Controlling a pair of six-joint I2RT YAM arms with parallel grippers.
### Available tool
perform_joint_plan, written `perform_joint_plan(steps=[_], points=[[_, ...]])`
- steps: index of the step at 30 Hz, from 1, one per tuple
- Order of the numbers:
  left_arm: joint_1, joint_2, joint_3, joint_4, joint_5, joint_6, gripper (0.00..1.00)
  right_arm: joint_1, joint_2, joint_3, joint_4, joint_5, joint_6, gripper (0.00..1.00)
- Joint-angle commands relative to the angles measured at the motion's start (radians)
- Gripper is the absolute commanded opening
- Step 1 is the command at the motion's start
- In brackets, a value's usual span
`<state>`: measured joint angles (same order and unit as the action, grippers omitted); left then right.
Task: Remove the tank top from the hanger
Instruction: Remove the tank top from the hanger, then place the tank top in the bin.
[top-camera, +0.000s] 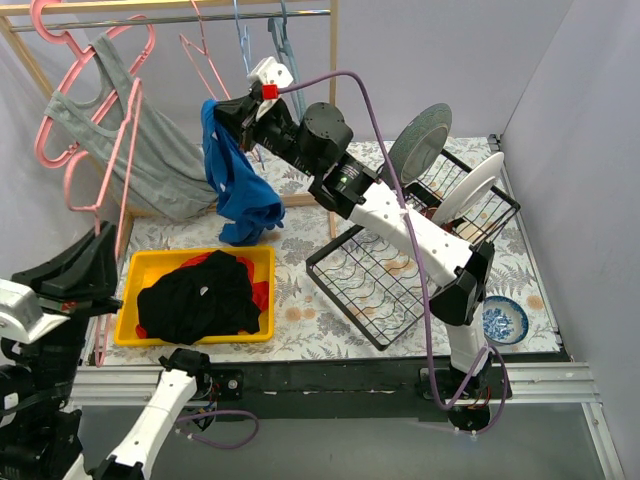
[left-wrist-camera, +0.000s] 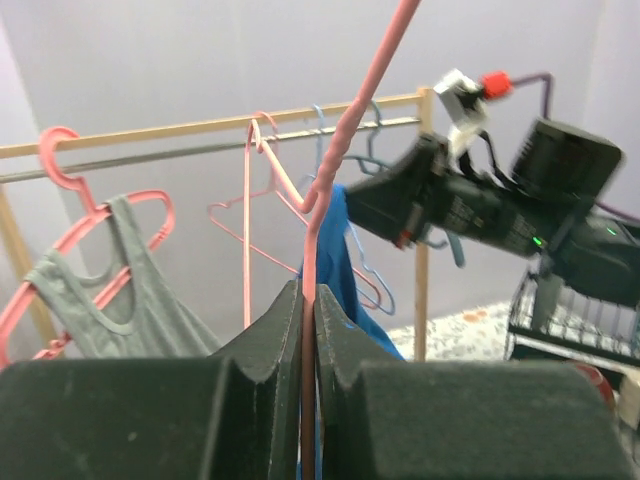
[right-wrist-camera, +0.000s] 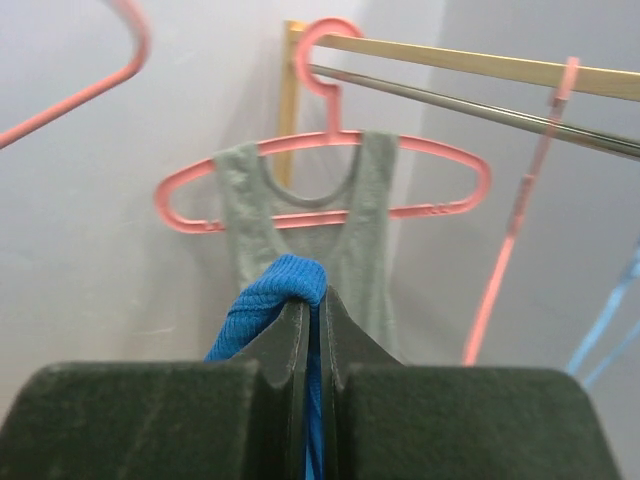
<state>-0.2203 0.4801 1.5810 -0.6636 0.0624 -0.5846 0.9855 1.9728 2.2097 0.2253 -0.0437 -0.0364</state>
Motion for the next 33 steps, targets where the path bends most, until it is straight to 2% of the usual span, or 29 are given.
perform_joint_plan(steps=[1,7,9,11,16,21,28,33], points=[[-0.004,0.146,0.111,0.096,-0.175,-0.032,0.0,0.082,-0.104,-0.014,0.023,-0.211,0.04,0.01],[-0.005,0.331,0.244,0.153,-0.265,-0.054,0.0,0.205,-0.086,0.077,-0.021,-0.269,-0.013,0.01],[-0.005,0.348,0.226,0.188,-0.302,-0.064,0.0,0.238,-0.091,0.093,-0.015,-0.252,-0.022,0.01],[-0.004,0.373,0.205,0.237,-0.344,-0.067,0.0,0.26,-0.11,0.079,0.0,-0.234,-0.022,0.01],[-0.005,0.465,0.283,0.206,-0.432,-0.078,0.0,0.305,-0.144,0.048,0.101,-0.24,0.012,0.01],[-0.004,0.482,0.3,0.223,-0.431,-0.093,0.0,0.311,-0.1,0.133,0.164,-0.242,0.062,0.01],[-0.004,0.495,0.344,0.199,-0.401,-0.1,0.0,0.309,-0.091,0.14,0.396,-0.234,0.121,0.01],[-0.004,0.485,0.343,0.187,-0.395,-0.104,0.0,0.309,-0.101,0.118,0.401,-0.226,0.073,0.01]])
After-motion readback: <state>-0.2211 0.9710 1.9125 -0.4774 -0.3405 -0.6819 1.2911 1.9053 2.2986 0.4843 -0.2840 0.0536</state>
